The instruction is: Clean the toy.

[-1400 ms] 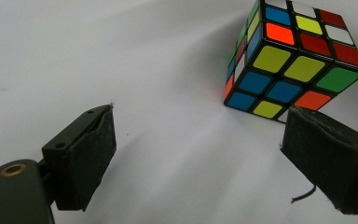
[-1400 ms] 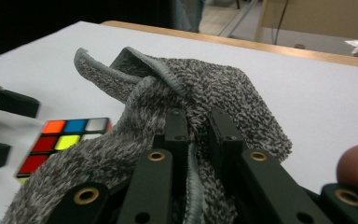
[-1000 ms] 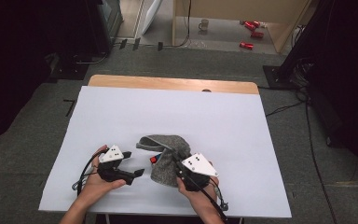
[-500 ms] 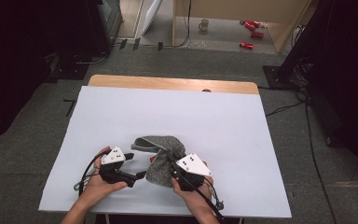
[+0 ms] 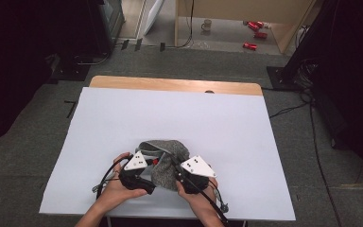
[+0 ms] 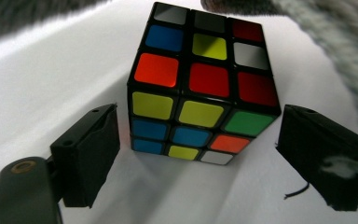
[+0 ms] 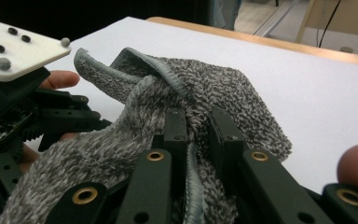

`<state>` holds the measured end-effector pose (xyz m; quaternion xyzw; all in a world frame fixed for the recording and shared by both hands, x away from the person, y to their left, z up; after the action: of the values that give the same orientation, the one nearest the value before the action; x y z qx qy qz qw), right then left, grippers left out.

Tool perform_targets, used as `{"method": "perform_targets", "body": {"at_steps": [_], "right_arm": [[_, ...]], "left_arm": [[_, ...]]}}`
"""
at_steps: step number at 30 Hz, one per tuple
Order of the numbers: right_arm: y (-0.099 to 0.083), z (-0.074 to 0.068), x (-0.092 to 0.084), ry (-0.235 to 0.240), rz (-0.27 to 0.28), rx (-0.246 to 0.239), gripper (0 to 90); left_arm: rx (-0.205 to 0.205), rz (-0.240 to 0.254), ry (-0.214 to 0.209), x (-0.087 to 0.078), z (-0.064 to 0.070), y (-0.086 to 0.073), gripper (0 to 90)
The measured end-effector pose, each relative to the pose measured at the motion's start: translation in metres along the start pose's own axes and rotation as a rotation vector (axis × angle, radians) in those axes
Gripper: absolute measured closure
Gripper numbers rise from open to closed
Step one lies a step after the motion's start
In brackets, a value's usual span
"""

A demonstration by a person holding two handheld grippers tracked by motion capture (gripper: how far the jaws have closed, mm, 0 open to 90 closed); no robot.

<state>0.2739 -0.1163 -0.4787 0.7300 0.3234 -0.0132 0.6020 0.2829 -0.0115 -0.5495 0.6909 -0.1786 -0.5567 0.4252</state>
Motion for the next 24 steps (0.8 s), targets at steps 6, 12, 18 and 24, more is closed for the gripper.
{"method": "perform_targets", "body": {"at_steps": [6, 12, 18, 24], "right_arm": [[-0.006, -0.005, 0.008, 0.007, -0.029, 0.004, 80.1], [-0.013, -0.012, 0.015, 0.005, -0.042, -0.032, 79.9], [-0.013, -0.002, 0.017, -0.064, -0.038, -0.069, 80.1], [-0.013, 0.012, 0.017, -0.09, -0.046, -0.013, 80.2]], "left_arm": [[-0.007, 0.003, 0.015, 0.002, -0.003, 0.002, 29.6], [0.014, 0.011, 0.031, 0.002, -0.003, 0.003, 31.5], [0.025, 0.008, 0.04, 0.002, -0.001, 0.003, 32.0], [0.026, 0.008, 0.038, 0.001, -0.002, 0.003, 32.2]]}}
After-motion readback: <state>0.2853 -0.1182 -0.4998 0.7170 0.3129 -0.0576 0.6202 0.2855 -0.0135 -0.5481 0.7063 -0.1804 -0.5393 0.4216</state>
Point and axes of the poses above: each handheld gripper's, and its own axes: x roughly forward along the jaws, y roughly out of its top, z roughly to its right, the point moved 9 cm from there along x, roughly forward along the jaws, and after that the axes turned 13 degrees about x, right-handed, at the moved point
